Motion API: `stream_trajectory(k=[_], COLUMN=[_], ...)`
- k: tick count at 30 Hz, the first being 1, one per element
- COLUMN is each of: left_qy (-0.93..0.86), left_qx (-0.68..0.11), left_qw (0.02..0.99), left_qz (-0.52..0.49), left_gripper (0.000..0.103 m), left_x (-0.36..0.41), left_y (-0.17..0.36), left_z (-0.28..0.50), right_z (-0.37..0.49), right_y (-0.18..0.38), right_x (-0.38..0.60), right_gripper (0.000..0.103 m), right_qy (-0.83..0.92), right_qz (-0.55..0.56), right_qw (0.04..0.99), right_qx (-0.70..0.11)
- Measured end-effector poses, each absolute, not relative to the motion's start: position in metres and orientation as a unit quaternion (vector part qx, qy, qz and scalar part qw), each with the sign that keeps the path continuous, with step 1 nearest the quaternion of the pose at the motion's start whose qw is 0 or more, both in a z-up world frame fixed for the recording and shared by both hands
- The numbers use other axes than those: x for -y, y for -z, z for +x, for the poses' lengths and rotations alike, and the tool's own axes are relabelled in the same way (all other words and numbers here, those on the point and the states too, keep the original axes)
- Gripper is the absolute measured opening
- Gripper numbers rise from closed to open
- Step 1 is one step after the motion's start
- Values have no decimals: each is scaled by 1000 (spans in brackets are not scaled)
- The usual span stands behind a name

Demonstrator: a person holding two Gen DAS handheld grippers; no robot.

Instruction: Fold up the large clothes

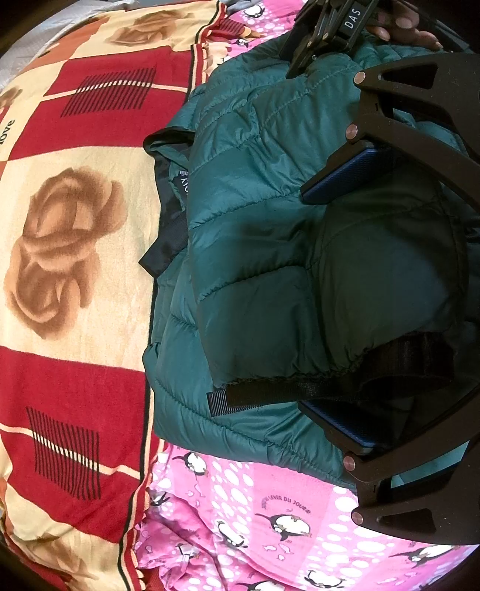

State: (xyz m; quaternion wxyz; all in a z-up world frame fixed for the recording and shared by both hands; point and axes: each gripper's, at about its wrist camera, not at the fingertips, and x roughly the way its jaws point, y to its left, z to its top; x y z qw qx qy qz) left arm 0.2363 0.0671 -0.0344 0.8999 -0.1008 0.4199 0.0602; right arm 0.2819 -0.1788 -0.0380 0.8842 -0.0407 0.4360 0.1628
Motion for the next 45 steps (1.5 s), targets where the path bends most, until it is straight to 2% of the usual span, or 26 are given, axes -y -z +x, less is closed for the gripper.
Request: stream_trajectory(k=[35,41,45], left_qy=[-64,-74,-67], left_qx=[-416,-400,-419], left_qw=[902,909,899], left_qz=[-100,-90,-108], left_gripper=[102,102,102], left_x=[-69,-72,-75], left_y=[28,17,30], left_z=[235,229,232], right_z=[282,269,275], right_y=[36,12,33], right_x=[179,175,166], right_gripper=[83,83,83], right_qy=[-161,-159,-165], right_qz=[-42,-42,-63], right_qw=[884,909,888], right_qx=[-437,-382,-425])
